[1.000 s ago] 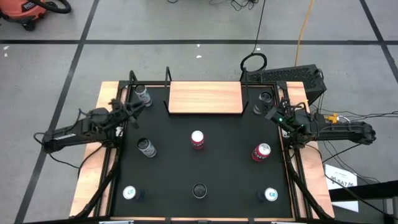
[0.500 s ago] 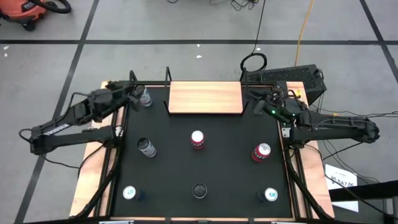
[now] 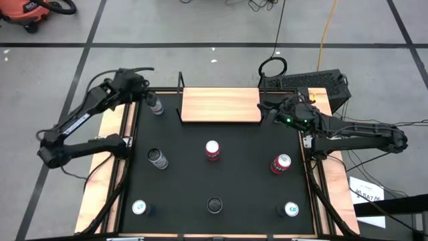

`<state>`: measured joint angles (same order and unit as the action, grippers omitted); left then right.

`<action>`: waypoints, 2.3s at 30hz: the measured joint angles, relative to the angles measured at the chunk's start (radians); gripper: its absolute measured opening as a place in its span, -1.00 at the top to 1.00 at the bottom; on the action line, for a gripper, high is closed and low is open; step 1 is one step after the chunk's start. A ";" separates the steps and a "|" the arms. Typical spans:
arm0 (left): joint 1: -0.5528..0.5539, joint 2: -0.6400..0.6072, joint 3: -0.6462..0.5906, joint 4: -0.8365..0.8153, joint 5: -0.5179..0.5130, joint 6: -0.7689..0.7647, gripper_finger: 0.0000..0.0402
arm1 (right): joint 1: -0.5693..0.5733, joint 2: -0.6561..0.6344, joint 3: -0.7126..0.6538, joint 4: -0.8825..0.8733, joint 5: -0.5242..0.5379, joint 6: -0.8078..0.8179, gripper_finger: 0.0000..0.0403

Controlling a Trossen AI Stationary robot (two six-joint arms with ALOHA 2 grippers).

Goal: Place canned beverage on shelf
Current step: Put the top white pink soda can on the shelf

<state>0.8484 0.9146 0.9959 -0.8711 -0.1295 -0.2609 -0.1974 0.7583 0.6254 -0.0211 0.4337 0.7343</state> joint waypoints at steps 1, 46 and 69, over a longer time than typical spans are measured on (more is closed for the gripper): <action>0.019 0.019 0.000 -0.004 0.004 0.012 -0.35 | 0.000 0.003 0.000 -0.011 -0.015 0.004 -0.28; 0.167 0.333 0.000 -0.006 0.082 0.057 -0.62 | -0.045 0.009 0.000 -0.142 -0.045 0.092 -0.81; 0.158 0.354 0.398 -0.071 0.036 0.247 -0.20 | -0.045 0.009 0.000 -0.190 -0.071 0.139 -0.81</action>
<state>1.0064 1.2682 1.3936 -0.9417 -0.0935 -0.0136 -0.2424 0.7673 0.6254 -0.2115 0.3623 0.8737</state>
